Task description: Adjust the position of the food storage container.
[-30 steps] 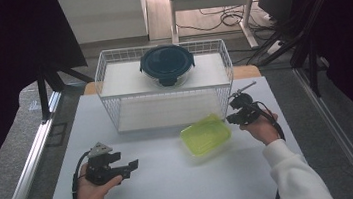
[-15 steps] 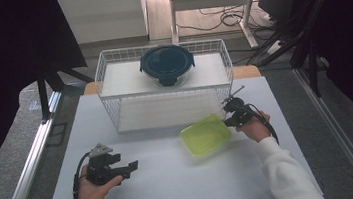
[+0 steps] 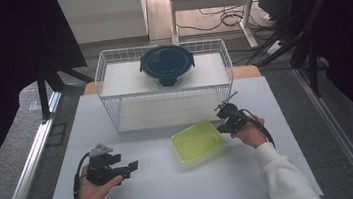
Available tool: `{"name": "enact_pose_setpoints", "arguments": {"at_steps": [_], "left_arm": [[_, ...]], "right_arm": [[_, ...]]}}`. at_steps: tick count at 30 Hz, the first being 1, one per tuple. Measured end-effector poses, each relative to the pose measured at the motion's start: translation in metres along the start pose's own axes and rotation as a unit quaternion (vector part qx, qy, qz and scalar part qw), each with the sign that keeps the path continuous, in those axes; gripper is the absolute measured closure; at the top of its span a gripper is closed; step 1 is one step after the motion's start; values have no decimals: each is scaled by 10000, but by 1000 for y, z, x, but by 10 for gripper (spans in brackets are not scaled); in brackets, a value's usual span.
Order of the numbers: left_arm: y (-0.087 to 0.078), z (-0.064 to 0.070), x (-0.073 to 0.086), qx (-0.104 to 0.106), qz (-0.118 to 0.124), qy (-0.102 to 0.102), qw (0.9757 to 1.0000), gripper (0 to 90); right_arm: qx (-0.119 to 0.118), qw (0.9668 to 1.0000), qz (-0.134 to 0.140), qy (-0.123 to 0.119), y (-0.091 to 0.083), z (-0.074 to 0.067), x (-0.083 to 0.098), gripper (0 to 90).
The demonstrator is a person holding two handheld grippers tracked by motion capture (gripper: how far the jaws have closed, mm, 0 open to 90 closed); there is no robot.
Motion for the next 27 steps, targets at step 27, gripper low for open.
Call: {"name": "enact_pose_setpoints", "arguments": {"at_steps": [27], "left_arm": [[0,-6,1,52,-31,-171,9998,241]], "right_arm": [[-603,9965,-28,-582,35,-78,3,890]]}}
Point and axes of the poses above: each handheld gripper's, and its own axes: y roughly forward along the jaws, x roughly out of its underside, z roughly to its right, the point moved 3 cm from there along y, roughly forward along the jaws, and after that the axes turned 14 degrees about -x, right-handed, at the moved point
